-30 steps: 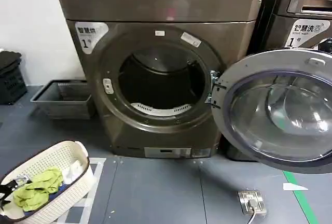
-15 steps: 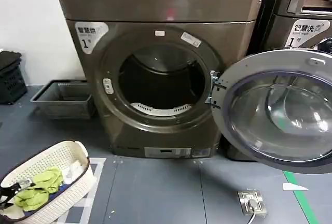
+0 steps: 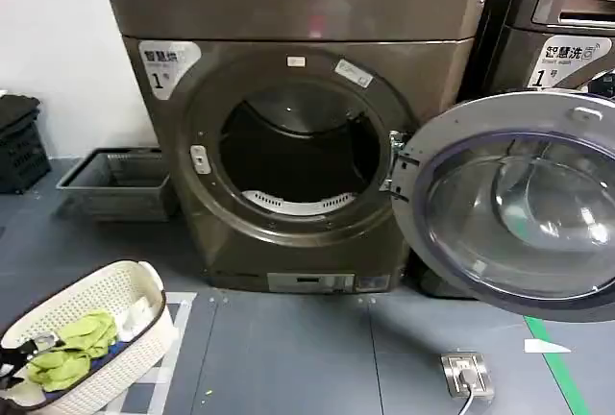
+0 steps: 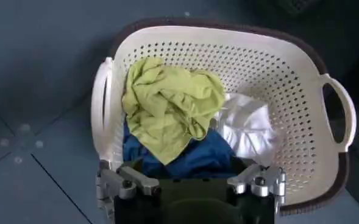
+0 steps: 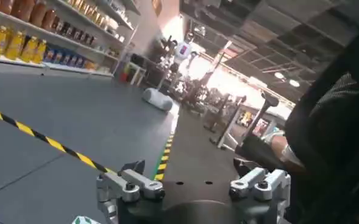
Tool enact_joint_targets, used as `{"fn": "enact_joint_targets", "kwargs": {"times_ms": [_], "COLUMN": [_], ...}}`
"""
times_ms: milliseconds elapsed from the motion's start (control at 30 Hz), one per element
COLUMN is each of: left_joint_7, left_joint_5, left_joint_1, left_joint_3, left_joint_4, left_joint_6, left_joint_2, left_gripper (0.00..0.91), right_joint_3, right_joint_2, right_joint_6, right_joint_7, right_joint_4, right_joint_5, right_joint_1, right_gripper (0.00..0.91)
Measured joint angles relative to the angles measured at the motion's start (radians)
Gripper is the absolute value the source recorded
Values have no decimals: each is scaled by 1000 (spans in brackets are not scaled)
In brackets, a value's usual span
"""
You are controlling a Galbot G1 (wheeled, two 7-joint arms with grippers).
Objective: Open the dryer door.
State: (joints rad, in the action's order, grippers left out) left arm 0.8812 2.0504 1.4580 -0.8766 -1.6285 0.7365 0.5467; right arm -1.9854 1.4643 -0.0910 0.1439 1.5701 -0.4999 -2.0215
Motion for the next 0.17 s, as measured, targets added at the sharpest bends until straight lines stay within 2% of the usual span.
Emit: {"fn": "enact_joint_targets", "kwargs": {"times_ms": [167], "left_joint_7": [-9], "left_joint_5": [-10], "left_joint_1": [-1], "left_joint_3": [2], "left_joint_4": [2], "left_joint_6": [0], "left_joint_2": [0], "left_gripper": [907], "right_joint_3": [-3], "right_joint_2": [0], "right_joint_6": [-3], "right_joint_7": [12], "right_joint_4": [-9], "right_joint_5": [3], "right_joint_1": [1], "right_gripper": [907]}}
